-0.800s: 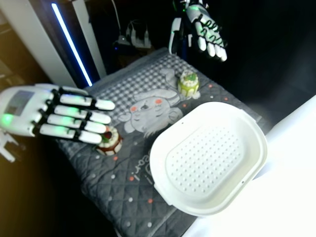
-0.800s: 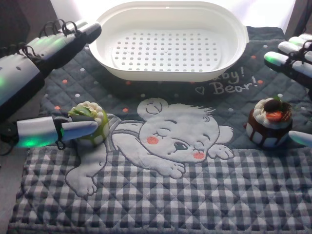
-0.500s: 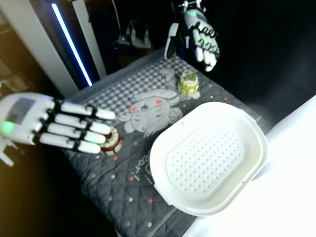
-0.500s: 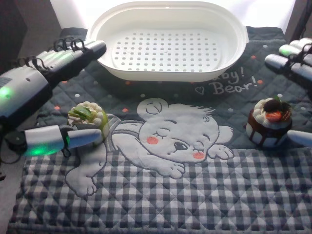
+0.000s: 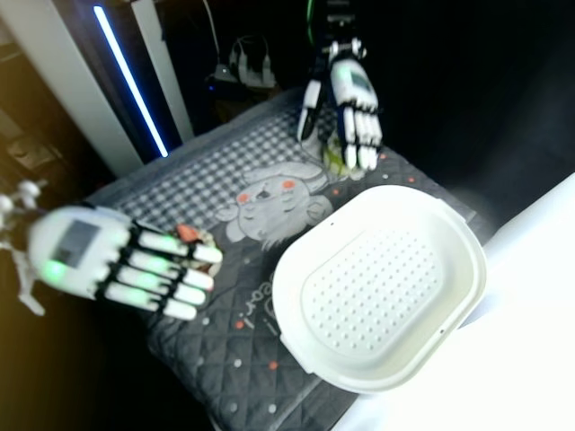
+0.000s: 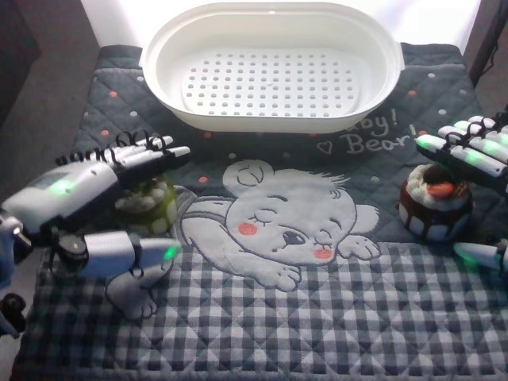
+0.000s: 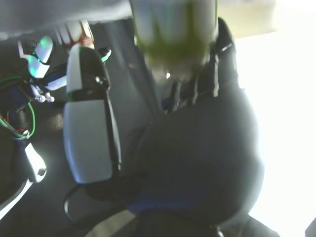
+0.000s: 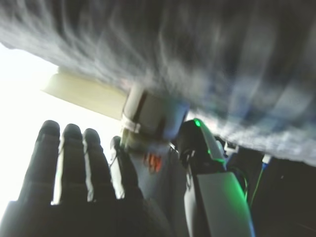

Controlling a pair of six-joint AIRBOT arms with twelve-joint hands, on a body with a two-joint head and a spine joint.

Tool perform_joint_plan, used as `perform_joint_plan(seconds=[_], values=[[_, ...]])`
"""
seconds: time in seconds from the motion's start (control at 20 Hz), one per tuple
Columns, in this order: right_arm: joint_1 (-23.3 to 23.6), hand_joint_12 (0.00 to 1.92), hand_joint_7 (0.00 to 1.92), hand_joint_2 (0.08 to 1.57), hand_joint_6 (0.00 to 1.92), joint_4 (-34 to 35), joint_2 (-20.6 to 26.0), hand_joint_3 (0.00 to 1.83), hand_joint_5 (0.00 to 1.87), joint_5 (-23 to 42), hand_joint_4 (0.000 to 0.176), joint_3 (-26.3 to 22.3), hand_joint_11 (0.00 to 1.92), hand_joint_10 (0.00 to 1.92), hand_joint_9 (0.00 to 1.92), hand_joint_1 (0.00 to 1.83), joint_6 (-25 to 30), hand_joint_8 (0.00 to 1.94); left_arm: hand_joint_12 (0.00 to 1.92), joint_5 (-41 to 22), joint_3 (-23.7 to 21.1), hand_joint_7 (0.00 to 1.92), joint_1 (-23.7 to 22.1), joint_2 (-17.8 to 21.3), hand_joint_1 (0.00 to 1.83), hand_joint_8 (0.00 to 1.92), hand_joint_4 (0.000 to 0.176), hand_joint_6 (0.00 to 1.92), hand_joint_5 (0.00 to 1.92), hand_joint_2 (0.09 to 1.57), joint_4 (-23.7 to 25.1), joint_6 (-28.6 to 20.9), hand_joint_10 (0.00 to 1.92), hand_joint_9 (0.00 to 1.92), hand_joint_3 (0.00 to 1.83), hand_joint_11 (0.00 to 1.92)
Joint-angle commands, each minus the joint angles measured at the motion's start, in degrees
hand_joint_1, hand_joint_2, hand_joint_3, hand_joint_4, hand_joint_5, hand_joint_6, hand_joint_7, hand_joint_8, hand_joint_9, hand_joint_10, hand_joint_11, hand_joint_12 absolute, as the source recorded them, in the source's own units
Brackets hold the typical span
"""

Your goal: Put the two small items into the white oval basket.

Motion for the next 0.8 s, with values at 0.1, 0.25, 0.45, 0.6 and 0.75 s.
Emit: perform_joint_plan(seconds=[0.1, 0.25, 0.45, 0.6, 0.75], values=[[0.68, 1.49, 0.38, 1.20, 0.00, -0.47, -0.88, 0.00, 0.16, 3.22, 0.019, 0.84, 0.00, 0.44, 0.34, 0.86, -0.10, 0.04, 1.81, -3.08, 0.58, 0.47, -0.49, -0.78, 1.10, 0.04, 0.000, 0.02, 0.54, 1.21, -0.02, -0.37, 0.81, 0.31, 0.00, 0.20], [1.68, 1.89, 0.82, 1.26, 1.23, -0.54, -0.89, 0.00, 0.59, 3.05, 0.000, 1.28, 0.59, 1.41, 0.67, 1.12, 0.02, 1.08, 1.87, -3.80, 0.77, 0.72, -0.73, -0.75, 1.16, 1.16, 0.000, 1.00, 0.75, 1.25, -0.12, -0.37, 1.44, 0.54, 0.00, 0.55], [7.11, 1.92, 0.65, 1.32, 1.62, -4.21, -0.45, 0.01, 0.50, 1.44, 0.000, 1.58, 0.62, 1.74, 0.63, 1.25, 0.03, 1.51, 1.92, -6.28, 0.45, 0.75, -1.15, 0.71, 1.16, 1.51, 0.000, 1.34, 0.64, 1.27, -0.36, -0.36, 1.73, 0.70, 0.00, 0.83], [9.12, 1.92, 0.68, 1.34, 1.58, -5.75, 1.23, 0.00, 0.51, 1.65, 0.000, 0.89, 0.72, 1.81, 0.63, 1.11, 0.03, 1.63, 1.92, -9.95, -0.27, 0.78, -2.49, 2.17, 1.20, 1.54, 0.000, 1.20, 0.68, 1.25, 0.85, -0.35, 1.75, 0.66, 0.00, 0.76], [13.34, 1.92, 0.70, 1.31, 1.44, -8.21, 2.05, 0.00, 0.61, 1.76, 0.000, 0.41, 0.78, 1.84, 0.68, 1.13, 0.01, 1.62, 1.92, -14.47, -1.27, 0.80, -4.23, 4.29, 1.20, 1.50, 0.000, 1.29, 0.62, 1.26, 2.04, -0.33, 1.70, 0.62, 0.00, 0.69]])
